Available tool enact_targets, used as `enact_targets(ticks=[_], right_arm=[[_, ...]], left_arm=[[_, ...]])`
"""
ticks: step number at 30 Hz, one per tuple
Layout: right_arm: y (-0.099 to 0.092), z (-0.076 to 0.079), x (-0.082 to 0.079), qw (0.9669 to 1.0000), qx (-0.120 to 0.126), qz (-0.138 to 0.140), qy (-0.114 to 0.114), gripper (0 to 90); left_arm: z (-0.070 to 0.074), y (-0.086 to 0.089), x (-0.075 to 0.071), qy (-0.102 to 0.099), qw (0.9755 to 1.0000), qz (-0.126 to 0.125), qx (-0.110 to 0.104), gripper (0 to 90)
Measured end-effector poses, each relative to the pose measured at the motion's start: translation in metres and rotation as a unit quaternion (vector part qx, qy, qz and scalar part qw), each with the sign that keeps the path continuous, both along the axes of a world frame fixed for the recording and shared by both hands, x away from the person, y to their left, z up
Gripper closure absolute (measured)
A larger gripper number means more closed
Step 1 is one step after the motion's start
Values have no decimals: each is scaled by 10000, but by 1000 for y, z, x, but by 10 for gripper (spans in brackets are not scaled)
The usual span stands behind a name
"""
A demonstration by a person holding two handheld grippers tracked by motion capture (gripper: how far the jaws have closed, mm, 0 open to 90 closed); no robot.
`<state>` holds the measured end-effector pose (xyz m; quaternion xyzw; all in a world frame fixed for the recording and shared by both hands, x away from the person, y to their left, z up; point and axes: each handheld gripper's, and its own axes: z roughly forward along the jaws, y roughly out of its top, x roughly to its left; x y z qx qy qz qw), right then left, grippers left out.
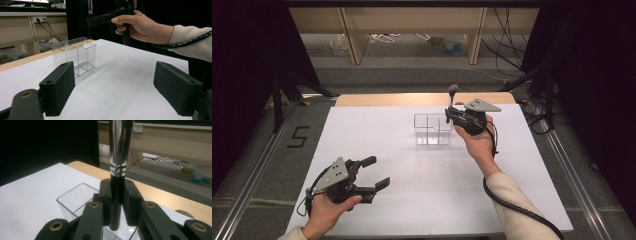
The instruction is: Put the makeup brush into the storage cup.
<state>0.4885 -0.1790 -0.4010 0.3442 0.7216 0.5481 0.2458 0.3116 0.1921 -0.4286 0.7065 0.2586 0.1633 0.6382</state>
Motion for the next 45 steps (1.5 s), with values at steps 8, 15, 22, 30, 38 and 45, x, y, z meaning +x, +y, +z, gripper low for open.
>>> enact_targets(ticks=[8, 15, 22, 30, 38, 45], right_arm=[[0, -1, 2, 10000, -1, -50, 39, 792], [0, -1, 3, 9999, -32, -65, 79, 792], [0, -3, 6, 10000, -62, -68, 14, 792], [2, -2, 6, 10000, -21, -61, 67, 792], [3, -5, 8, 9998, -71, -71, 142, 792], [3, -7, 10, 9998, -103, -86, 125, 791]], left_arm=[[0, 0, 0, -3, 10000, -5, 1, 171], [0, 0, 0, -4, 10000, -1, -11, 171], [0, 0, 0, -3, 10000, -1, -11, 171], [0, 0, 0, -8, 10000, -10, 4, 171], [0, 0, 0, -10, 10000, -11, 4, 171], [0, 0, 1, -13, 10000, -27, 7, 171]])
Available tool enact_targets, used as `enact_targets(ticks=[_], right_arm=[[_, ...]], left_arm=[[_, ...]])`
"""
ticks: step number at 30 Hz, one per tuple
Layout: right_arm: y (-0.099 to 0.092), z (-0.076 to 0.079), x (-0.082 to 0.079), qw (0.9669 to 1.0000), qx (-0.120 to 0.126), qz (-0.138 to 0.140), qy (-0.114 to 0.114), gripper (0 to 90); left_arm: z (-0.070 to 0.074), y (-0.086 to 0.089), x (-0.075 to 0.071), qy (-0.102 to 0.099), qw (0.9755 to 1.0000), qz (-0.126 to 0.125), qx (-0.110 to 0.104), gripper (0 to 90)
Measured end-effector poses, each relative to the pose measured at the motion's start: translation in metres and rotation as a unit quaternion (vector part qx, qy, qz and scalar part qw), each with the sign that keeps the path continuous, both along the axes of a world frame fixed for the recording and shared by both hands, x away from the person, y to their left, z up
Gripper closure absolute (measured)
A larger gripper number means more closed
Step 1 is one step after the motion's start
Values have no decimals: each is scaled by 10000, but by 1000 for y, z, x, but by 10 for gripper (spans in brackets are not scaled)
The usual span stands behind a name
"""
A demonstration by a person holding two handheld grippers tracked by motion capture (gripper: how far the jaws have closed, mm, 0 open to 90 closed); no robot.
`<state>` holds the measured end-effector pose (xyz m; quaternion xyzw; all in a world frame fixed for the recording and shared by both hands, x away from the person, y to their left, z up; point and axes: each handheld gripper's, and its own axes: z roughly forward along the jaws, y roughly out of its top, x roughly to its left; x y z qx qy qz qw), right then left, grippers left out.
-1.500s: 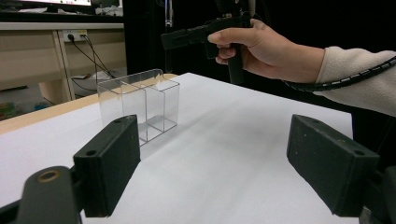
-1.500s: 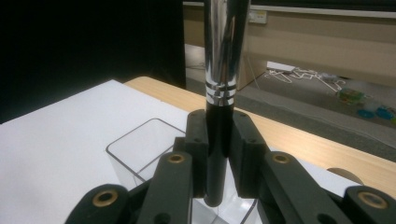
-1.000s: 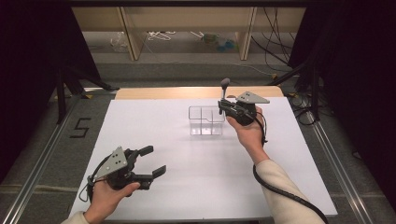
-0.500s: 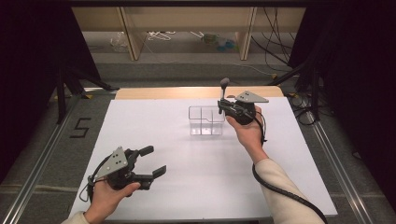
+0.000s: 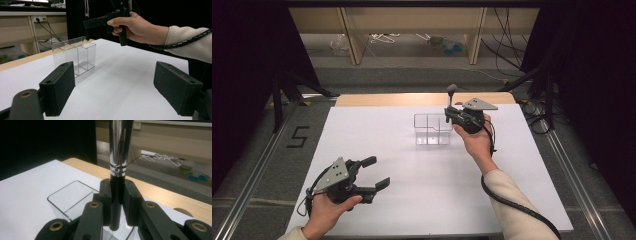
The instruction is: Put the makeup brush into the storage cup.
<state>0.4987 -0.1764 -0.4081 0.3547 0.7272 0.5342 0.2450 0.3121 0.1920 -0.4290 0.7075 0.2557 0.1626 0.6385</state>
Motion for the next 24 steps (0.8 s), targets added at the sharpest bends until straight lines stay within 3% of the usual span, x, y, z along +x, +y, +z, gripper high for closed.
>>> enact_targets(ticks=[8, 11, 12, 15, 17, 18, 19, 24], right_arm=[[1, -3, 2, 10000, -25, -28, -57, 791], [1, -3, 3, 10000, -29, 18, -19, 791], [2, -3, 2, 10000, 0, 3, 88, 791], [2, -5, 3, 10000, -42, -12, -30, 791], [2, -6, 3, 10000, -78, -20, -11, 791], [3, -6, 2, 9999, -52, -24, 117, 791], [2, -7, 4, 10000, -60, -15, 15, 791], [2, -9, 3, 9999, -73, -26, 106, 791]], left_arm=[[0, 1, 0, -4, 10000, 8, 9, 171], [0, 0, 0, -2, 10000, -6, 4, 171], [0, 0, 0, 1, 10000, -5, 4, 171], [0, 0, 0, 2, 10000, 4, 3, 170], [0, 0, 0, 7, 10000, 3, 2, 170], [0, 0, 0, 2, 10000, -3, 2, 170], [0, 0, 0, -3, 10000, -6, 10, 171], [0, 0, 0, 2, 10000, -6, 4, 171]])
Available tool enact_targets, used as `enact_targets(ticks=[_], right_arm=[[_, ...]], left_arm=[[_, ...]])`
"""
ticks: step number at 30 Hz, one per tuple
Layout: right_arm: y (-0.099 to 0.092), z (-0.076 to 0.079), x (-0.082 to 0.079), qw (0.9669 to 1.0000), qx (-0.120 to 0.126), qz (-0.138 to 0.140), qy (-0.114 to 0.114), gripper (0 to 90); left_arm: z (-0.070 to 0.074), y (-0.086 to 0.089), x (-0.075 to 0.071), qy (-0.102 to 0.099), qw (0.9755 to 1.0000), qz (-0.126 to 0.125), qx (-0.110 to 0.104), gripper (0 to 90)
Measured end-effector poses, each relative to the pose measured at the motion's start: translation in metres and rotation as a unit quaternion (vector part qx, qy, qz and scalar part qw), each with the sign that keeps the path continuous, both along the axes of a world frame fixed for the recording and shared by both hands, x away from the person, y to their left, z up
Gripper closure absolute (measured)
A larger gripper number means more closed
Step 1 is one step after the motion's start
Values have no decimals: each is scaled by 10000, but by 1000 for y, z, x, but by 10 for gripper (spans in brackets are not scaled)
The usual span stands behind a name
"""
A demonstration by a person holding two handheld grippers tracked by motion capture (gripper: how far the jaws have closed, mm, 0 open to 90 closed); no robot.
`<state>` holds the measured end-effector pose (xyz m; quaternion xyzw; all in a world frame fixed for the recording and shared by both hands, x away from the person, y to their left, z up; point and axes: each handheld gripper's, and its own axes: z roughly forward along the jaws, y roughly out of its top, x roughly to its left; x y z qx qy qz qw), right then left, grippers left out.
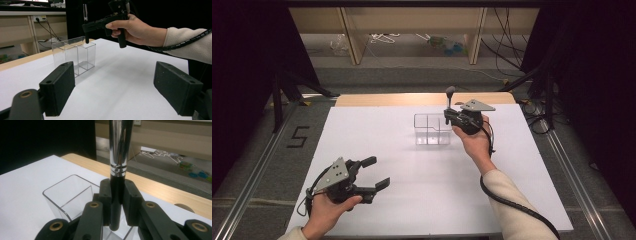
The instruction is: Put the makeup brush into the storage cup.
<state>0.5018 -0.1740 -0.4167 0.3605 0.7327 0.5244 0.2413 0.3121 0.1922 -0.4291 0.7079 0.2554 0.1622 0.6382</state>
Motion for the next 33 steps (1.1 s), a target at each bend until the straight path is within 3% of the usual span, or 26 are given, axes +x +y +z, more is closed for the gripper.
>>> enact_targets(ticks=[2, 5, 10, 12, 16, 17, 19, 21, 23, 24, 27, 28, 29, 33], right_arm=[[0, -1, 1, 9999, -24, -11, -105, 791], [0, -1, 1, 10000, -45, -2, 4, 791], [-1, -3, 1, 10000, -63, 6, -39, 778], [-1, -2, 1, 10000, -48, -18, -21, 720], [-1, -1, -1, 9999, -33, -39, -87, 483], [-1, 0, -3, 10000, -12, -43, 7, 434], [-2, 2, -4, 9999, -84, -102, -73, 353], [-3, 3, -6, 10000, -44, -49, -23, 308], [-6, 5, -7, 9999, -43, -41, -86, 264], [-7, 5, -7, 9999, -25, -39, -147, 237], [-8, 6, -10, 10000, 24, -30, 31, 203], [-9, 6, -10, 10000, -15, -47, -50, 190], [-9, 6, -11, 9999, 59, -26, 80, 175], [-12, 6, -18, 9999, 19, 43, 119, 158]], left_arm=[[0, 0, 0, 8, 10000, 8, -7, 170], [0, 0, 0, 5, 10000, 2, -3, 170], [0, 0, 0, 11, 10000, 0, -2, 171], [0, 0, 0, 13, 10000, 3, -6, 170], [0, 1, 0, 58, 10000, 43, -36, 171], [0, 1, -1, 75, 9999, 70, -44, 170], [1, 2, 0, 2, 10000, 23, -1, 170], [1, 2, 0, 44, 10000, 54, -45, 170], [1, 3, 1, -24, 10000, 25, -10, 169], [0, 3, 1, -16, 10000, 26, -91, 169], [1, 5, 1, -32, 10000, 53, -18, 168], [1, 5, 0, 15, 9999, 98, -47, 168], [1, 5, 1, 13, 9999, 95, -61, 168], [1, 7, 1, 6, 9999, 119, -66, 167]])
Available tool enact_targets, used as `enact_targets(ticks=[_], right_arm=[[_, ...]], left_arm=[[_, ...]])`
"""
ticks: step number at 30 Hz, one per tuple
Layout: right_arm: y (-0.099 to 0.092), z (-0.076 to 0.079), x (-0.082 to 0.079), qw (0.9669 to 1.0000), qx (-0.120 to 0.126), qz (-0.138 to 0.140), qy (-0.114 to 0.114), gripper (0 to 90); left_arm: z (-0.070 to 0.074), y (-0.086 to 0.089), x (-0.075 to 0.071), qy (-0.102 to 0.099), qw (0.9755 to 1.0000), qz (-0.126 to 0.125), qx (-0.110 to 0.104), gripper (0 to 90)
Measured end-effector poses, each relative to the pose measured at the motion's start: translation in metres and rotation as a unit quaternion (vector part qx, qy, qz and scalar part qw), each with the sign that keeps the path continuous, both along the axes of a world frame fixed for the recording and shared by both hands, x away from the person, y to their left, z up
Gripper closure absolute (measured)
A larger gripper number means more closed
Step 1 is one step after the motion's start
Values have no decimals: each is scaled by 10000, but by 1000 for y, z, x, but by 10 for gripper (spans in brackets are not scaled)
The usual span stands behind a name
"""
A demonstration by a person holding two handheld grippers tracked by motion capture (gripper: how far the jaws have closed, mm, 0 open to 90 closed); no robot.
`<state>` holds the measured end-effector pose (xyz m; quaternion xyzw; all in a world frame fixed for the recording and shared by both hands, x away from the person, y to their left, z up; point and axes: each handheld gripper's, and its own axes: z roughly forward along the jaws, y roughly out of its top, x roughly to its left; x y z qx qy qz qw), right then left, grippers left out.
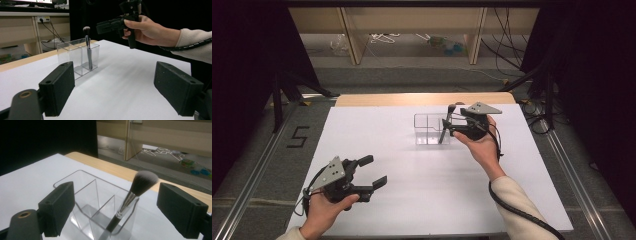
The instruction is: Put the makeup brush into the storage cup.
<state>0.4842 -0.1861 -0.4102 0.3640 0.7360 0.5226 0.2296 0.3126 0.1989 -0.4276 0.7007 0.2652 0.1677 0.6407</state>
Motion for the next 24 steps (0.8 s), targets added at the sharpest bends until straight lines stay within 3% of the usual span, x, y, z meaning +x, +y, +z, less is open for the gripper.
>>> enact_targets(ticks=[9, 24], right_arm=[[-13, 5, -21, 9996, -75, 242, -139, 157], [-15, 8, -54, 9981, -177, 557, -186, 158]], left_arm=[[0, 1, 1, 0, 10000, 30, 5, 165], [-1, 3, 1, -1, 10000, 86, -19, 164]])
